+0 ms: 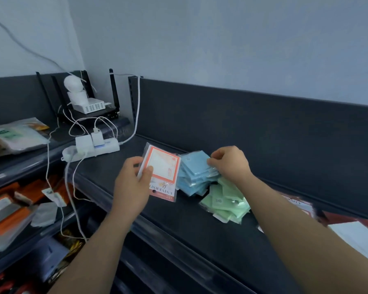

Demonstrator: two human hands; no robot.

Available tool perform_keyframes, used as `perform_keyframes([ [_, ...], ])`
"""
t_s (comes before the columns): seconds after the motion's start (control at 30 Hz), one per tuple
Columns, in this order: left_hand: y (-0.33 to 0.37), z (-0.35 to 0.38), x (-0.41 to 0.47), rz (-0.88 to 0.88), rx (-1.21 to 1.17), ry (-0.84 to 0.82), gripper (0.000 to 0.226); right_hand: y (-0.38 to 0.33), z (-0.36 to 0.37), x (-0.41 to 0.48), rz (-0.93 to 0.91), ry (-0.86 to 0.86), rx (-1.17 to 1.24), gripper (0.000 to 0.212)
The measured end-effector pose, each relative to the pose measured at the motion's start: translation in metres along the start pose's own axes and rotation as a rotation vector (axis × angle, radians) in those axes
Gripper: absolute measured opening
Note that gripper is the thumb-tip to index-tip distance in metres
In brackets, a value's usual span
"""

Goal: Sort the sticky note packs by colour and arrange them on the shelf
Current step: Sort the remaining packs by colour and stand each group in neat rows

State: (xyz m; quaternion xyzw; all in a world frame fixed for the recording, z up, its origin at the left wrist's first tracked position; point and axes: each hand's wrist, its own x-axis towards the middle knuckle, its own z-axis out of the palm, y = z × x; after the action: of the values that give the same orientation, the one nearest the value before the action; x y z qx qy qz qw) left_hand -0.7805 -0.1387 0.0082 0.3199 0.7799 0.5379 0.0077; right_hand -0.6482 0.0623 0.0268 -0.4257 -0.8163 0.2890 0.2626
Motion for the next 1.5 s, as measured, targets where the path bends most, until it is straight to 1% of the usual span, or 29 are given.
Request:
perform_keyframes([
  [0.1, 0.008, 0.007, 0.001, 0.054, -0.052, -0.039, 0.025, 0.003, -0.011, -0.013, -0.062, 0.052, 0.073, 0.013],
  [0.17, 0.018, 0.016, -0.001, 0.095, -0.112, -0.079, 0.023, 0.005, -0.025, -0.028, -0.086, 0.074, 0.164, 0.015],
  [0.27, 0.037, 0.04, -0.009, 0.132, -0.223, -0.186, 0.022, 0.013, -0.051, -0.056, -0.056, 0.033, 0.315, 0.015],
  [0.37, 0.054, 0.07, -0.023, 0.156, -0.248, -0.32, 0.031, 0.031, -0.078, -0.08, 0.005, 0.046, 0.347, 0.017],
  [0.53, 0.078, 0.111, -0.056, 0.212, -0.216, -0.517, 0.035, 0.072, -0.12, -0.114, 0.164, 0.16, 0.336, 0.01],
  [0.67, 0.087, 0.132, -0.08, 0.237, -0.148, -0.611, 0.041, 0.108, -0.141, -0.132, 0.269, 0.226, 0.305, 0.011],
  [0.77, 0.088, 0.145, -0.094, 0.304, -0.115, -0.637, 0.037, 0.129, -0.146, -0.139, 0.309, 0.27, 0.195, 0.011],
  [0.83, 0.088, 0.15, -0.102, 0.343, -0.088, -0.656, 0.03, 0.137, -0.144, -0.139, 0.305, 0.281, 0.101, 0.012],
  [0.93, 0.087, 0.155, -0.109, 0.385, -0.027, -0.664, 0.03, 0.142, -0.138, -0.137, 0.297, 0.278, -0.024, 0.014],
  [1.07, 0.086, 0.156, -0.112, 0.496, 0.087, -0.614, 0.023, 0.14, -0.13, -0.138, 0.279, 0.271, -0.113, 0.024],
  [1.17, 0.085, 0.153, -0.114, 0.588, 0.156, -0.575, 0.024, 0.137, -0.128, -0.146, 0.258, 0.276, -0.159, 0.029],
  [1.27, 0.088, 0.149, -0.119, 0.65, 0.196, -0.535, 0.026, 0.136, -0.133, -0.163, 0.248, 0.336, -0.206, 0.031],
  [1.33, 0.093, 0.147, -0.124, 0.696, 0.241, -0.495, 0.023, 0.138, -0.139, -0.178, 0.247, 0.362, -0.262, 0.034],
  [1.43, 0.103, 0.152, -0.134, 0.766, 0.305, -0.441, 0.013, 0.145, -0.153, -0.201, 0.229, 0.386, -0.356, 0.033],
  [1.5, 0.113, 0.158, -0.147, 0.788, 0.299, -0.433, 0.009, 0.151, -0.166, -0.219, 0.211, 0.395, -0.403, 0.028],
])
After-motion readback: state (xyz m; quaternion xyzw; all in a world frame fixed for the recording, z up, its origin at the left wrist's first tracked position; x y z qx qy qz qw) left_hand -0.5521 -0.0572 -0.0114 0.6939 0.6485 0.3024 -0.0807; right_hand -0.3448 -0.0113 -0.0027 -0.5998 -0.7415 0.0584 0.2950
